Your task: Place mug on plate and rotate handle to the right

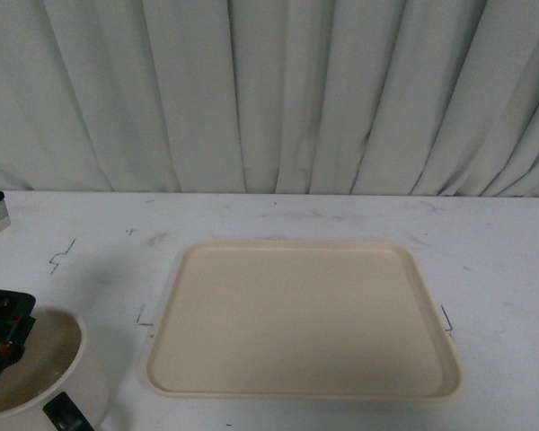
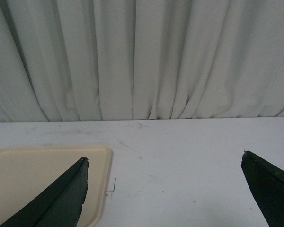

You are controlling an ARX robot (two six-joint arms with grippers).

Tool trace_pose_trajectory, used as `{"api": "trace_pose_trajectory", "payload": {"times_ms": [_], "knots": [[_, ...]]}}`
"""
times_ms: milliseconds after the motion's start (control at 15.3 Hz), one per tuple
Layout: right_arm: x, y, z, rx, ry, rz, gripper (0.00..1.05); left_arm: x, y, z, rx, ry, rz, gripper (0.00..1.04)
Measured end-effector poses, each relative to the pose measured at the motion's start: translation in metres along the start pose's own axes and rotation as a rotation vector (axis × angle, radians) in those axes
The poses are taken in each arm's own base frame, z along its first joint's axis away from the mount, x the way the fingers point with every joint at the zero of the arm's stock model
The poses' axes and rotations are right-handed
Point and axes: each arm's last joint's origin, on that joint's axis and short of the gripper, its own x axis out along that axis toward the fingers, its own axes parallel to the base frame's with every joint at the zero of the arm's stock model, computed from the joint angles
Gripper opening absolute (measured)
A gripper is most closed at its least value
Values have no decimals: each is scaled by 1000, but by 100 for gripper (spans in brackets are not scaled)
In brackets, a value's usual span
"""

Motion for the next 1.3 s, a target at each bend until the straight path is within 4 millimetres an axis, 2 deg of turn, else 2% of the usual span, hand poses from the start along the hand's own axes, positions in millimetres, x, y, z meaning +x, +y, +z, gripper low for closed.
{"api": "trace_pose_trajectory", "payload": {"times_ms": [326, 391, 457, 652, 783, 848, 913, 1043, 1174, 1239, 1304], "knots": [[0, 0, 0, 0, 0, 0, 98, 1, 1, -1, -4, 8, -5, 25], [0, 0, 0, 0, 0, 0, 98, -1, 1, -1, -4, 13, -5, 11], [0, 0, 0, 0, 0, 0, 98, -5, 2, 0, -10, 0, -14, 4], [0, 0, 0, 0, 0, 0, 98, -26, 1, 13, 29, -19, 3, 3], [0, 0, 0, 0, 0, 0, 98, -40, -9, 32, 92, -56, -14, 3], [0, 0, 0, 0, 0, 0, 98, -48, -19, 49, 133, -99, -33, 3], [0, 0, 0, 0, 0, 0, 98, -54, -35, 72, 171, -154, -71, 3], [0, 0, 0, 0, 0, 0, 98, -54, -68, 102, 222, -187, -155, 3], [0, 0, 0, 0, 0, 0, 98, -43, -109, 120, 252, -151, -244, 3], [0, 0, 0, 0, 0, 0, 98, -34, -134, 126, 278, -131, -282, 3], [0, 0, 0, 0, 0, 0, 98, -28, -149, 128, 302, -116, -298, 3]]}}
